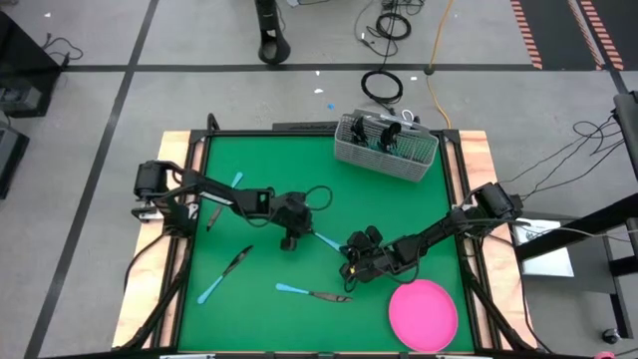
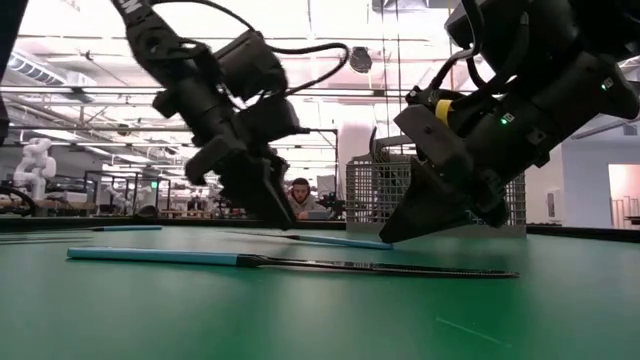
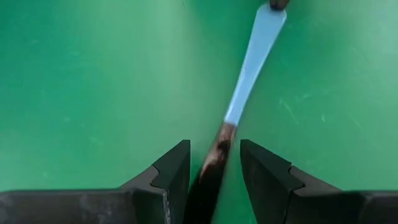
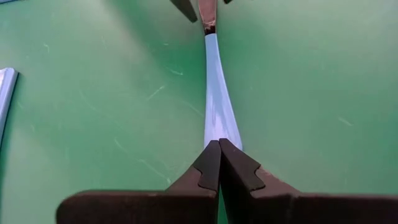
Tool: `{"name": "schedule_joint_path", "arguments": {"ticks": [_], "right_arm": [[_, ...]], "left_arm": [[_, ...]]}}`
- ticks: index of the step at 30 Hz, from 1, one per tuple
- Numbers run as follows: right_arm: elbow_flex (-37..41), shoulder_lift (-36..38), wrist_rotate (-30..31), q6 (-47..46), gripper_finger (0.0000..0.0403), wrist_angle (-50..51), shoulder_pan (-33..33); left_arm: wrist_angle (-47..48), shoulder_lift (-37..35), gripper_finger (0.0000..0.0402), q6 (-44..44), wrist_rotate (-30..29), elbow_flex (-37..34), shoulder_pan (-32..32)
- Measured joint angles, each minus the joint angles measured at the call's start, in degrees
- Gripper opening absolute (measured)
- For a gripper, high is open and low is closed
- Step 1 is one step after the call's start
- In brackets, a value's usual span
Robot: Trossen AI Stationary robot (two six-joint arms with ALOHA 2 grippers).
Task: Sort silverware
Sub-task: Put the blue table knife into the silverware basket
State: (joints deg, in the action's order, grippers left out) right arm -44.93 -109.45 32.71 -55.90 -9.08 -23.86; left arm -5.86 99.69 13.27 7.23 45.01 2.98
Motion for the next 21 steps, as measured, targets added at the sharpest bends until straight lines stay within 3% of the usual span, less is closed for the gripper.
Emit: {"name": "schedule_joint_path", "arguments": {"ticks": [11,21], "right_arm": [[0.0,0.0,0.0,1.5,0.0000,-0.3,0.0],[0.0,0.0,0.0,2.4,0.0000,-0.3,0.0]], "left_arm": [[13.6,1.8,0.0175,11.6,-9.2,5.8,-3.6],[16.9,1.7,0.0176,18.8,-20.7,5.8,-6.1]]}}
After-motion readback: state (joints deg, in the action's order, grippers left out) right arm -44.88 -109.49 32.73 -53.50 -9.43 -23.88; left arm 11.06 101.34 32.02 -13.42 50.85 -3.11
